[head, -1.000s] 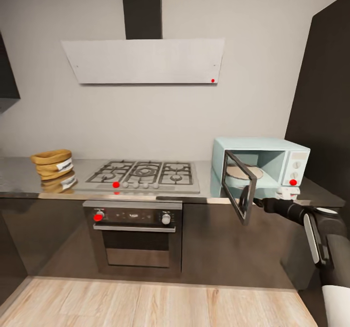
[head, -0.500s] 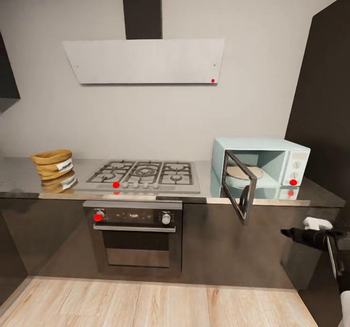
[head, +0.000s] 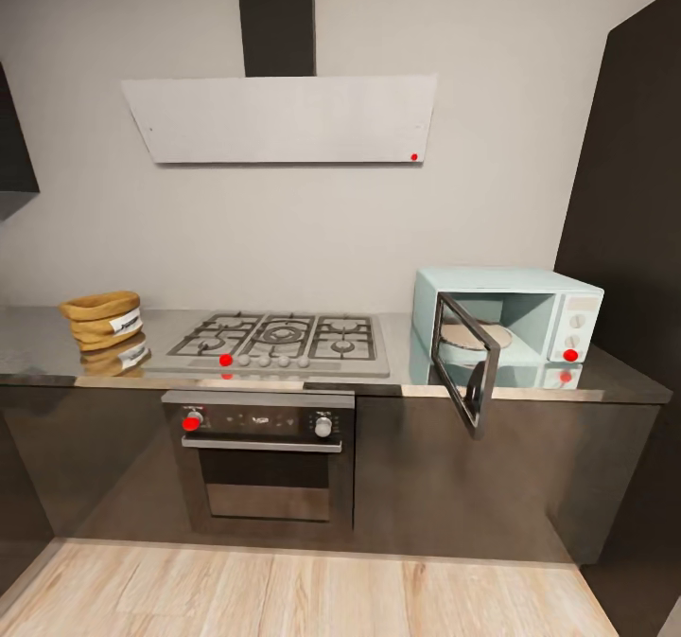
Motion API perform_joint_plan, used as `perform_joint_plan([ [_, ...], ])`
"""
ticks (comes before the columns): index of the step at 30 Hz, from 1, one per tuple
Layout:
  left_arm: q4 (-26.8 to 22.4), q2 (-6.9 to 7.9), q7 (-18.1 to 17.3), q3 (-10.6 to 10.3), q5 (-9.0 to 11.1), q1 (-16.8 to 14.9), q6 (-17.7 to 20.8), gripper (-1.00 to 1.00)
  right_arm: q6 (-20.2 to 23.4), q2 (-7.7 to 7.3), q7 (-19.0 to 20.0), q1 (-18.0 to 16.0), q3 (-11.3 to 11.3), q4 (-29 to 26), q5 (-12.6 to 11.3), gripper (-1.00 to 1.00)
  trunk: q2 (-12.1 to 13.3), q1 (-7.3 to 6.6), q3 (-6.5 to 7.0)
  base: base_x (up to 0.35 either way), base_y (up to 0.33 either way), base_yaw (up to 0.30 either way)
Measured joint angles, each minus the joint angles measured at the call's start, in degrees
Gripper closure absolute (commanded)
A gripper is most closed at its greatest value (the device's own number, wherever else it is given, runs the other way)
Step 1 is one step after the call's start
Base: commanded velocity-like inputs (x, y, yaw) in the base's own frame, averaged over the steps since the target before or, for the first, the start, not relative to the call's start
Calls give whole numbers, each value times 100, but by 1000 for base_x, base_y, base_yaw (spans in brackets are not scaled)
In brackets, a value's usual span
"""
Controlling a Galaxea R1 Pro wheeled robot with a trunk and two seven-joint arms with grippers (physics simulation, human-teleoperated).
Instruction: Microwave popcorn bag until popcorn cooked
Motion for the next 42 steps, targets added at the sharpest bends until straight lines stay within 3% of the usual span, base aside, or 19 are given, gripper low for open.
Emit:
perform_joint_plan([
  [3,0,-5,0,0,2,0,1,-100,-23,222,-82,496,-17,35,-22,-100,0,0,0,0,0,0],
  [6,0,-7,0,1,1,0,2,-100,-40,279,-84,717,-22,39,-25,-100,0,0,1,0,0,17],
  [12,1,-16,1,-1,-8,0,0,-100,-369,574,-81,1009,-23,31,1,-100,0,0,1,0,0,228],
  [22,10,-13,16,5,-7,0,0,-100,-418,618,-88,1132,-15,31,23,-100,0,0,1,0,0,278],
  [27,2,-19,11,12,9,0,-7,-100,-419,722,-99,1132,-15,31,24,-100,0,0,1,0,0,284],
  [42,1,-16,3,0,0,0,0,-100,-423,731,-106,1132,-15,31,21,-100,0,0,1,0,0,284],
])
